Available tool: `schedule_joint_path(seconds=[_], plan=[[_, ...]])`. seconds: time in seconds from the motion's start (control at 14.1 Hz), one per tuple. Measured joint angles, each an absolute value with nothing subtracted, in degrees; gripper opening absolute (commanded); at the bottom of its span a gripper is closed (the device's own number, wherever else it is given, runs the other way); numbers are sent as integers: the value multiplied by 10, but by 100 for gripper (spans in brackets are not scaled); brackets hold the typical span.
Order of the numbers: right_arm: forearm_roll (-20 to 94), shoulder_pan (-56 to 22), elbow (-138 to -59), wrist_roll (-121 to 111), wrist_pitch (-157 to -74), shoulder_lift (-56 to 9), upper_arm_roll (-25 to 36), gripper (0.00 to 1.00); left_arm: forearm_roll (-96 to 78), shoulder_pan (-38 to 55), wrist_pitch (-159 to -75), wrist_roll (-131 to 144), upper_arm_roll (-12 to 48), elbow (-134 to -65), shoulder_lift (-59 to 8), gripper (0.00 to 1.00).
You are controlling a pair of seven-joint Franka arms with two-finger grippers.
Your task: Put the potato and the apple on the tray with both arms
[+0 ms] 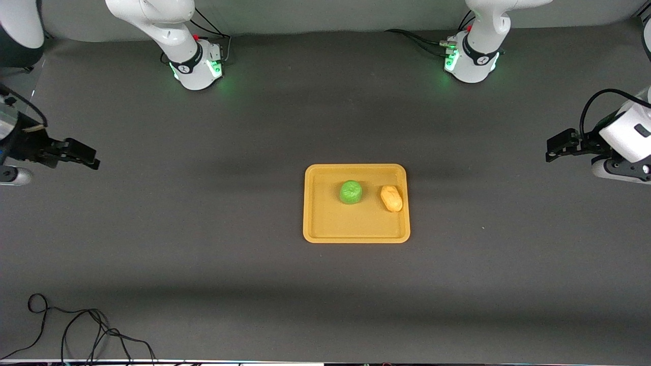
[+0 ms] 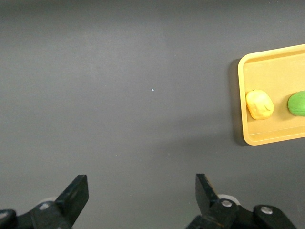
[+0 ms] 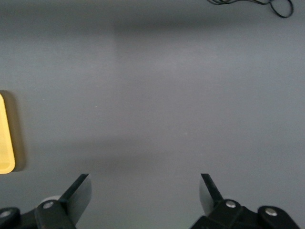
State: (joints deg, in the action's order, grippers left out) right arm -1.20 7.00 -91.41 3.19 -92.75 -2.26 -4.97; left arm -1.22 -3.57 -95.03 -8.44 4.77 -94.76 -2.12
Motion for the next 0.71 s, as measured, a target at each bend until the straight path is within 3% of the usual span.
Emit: schedule_joint_path(seconds=[0.71], plan=[[-12,48,-912,29,-908,-14,-28,100,-12,-36,-950,-89,47,-948,-21,100]])
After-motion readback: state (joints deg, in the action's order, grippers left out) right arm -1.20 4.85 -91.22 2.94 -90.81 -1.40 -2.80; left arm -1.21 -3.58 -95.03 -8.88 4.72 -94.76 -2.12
